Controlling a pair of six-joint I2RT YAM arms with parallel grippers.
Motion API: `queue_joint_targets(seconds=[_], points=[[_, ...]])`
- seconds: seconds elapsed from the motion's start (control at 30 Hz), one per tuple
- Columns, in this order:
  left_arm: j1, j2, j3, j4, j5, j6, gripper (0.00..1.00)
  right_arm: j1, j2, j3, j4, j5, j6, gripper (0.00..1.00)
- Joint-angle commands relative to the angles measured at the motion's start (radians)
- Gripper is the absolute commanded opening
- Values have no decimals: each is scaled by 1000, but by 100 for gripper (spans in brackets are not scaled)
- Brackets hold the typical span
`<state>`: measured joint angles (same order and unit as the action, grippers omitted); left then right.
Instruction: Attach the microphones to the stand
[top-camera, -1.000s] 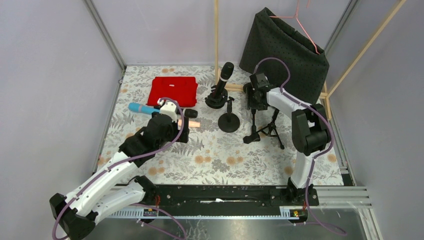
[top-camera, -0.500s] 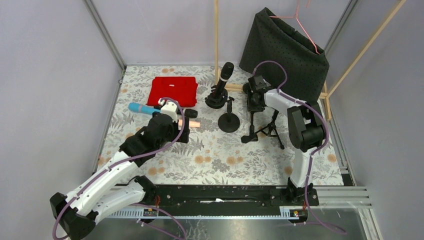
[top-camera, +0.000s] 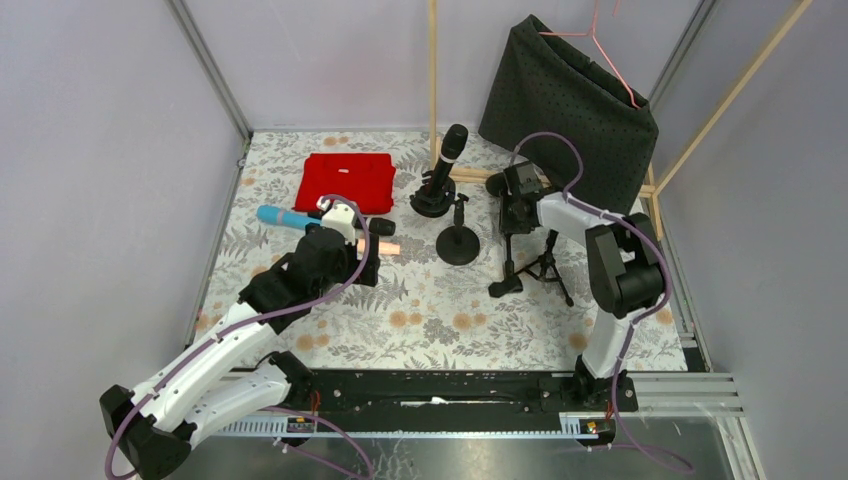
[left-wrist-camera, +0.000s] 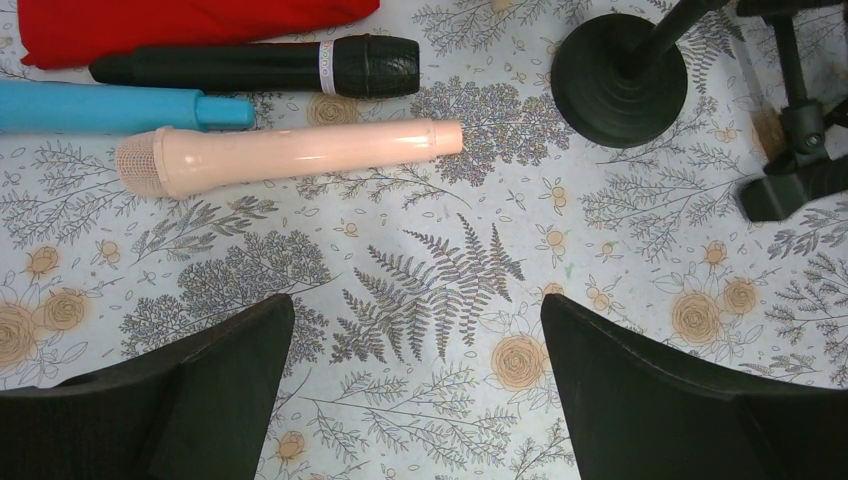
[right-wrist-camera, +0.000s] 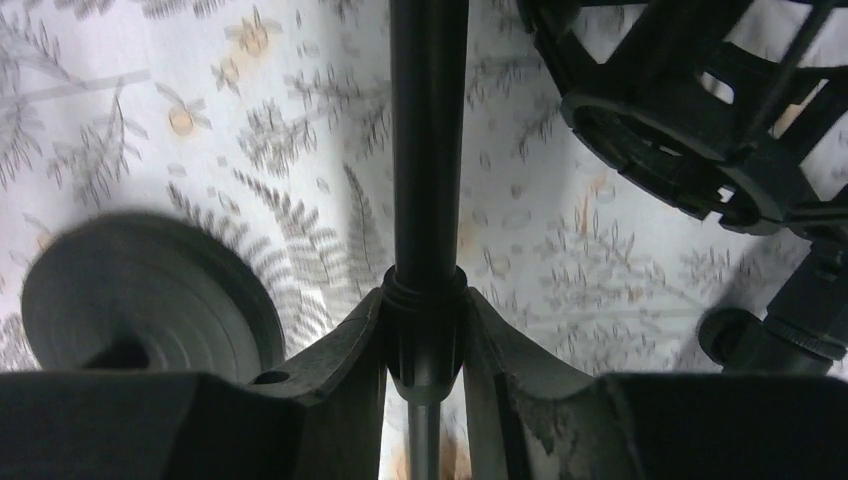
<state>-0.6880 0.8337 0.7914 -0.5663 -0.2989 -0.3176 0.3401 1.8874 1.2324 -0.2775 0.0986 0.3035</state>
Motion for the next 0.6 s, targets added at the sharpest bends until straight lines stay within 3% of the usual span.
queue_joint_targets(seconds=[0.0, 0.33, 0.57], points=[[5, 7, 0, 47, 5, 12, 99, -2, -146, -85, -26, -38, 12, 3], [7, 10, -1, 48, 11, 14, 99, 5, -357, -243, 44, -109, -47, 2], [7, 11, 0, 46, 10, 14, 99, 5, -434, -247, 131, -146, -67, 0]])
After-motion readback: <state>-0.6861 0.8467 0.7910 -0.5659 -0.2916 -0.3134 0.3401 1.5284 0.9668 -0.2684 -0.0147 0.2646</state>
